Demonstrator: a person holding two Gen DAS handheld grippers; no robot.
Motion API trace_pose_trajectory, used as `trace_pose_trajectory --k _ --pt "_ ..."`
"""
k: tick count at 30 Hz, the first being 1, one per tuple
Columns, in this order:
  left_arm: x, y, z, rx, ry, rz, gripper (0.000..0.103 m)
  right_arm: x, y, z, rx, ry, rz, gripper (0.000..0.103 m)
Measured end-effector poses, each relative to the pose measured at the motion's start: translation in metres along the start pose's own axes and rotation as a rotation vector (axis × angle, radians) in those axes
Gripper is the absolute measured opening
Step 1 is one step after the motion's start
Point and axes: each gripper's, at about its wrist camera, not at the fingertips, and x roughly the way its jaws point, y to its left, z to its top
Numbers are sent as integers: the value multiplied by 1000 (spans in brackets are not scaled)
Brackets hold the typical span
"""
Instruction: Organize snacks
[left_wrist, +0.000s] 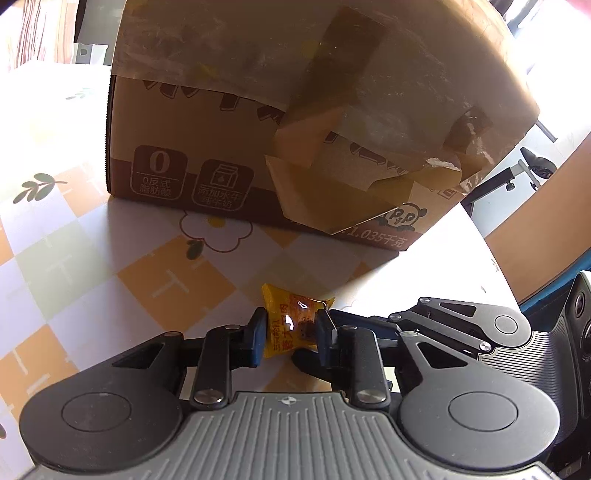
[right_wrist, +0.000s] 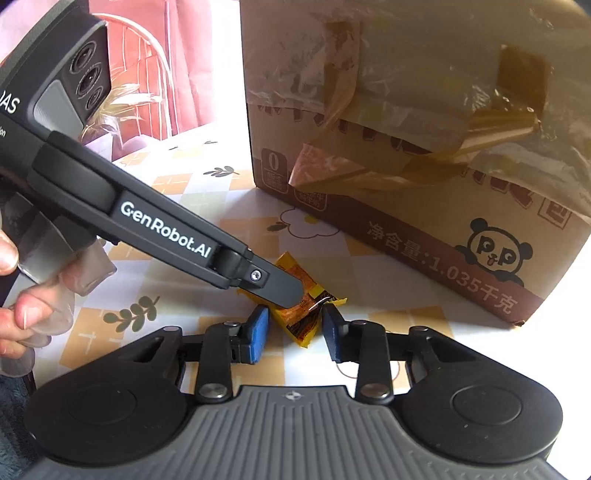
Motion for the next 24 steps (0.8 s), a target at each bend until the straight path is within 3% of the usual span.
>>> trace_pose_trajectory --k 9,13,16,24 --pt "-14 -3 4 5 -19 -28 23 -7 -1 1 37 -24 5 29" --pt "-30 -15 11 45 -62 -59 21 -23 -2 11 26 -71 -5 25" --pt "-46 -24 22 59 -111 -81 16 -36 2 24 -14 -103 -10 11" --pt "-78 -45 48 114 -207 -120 14 -73 4 57 -69 -206 -78 9"
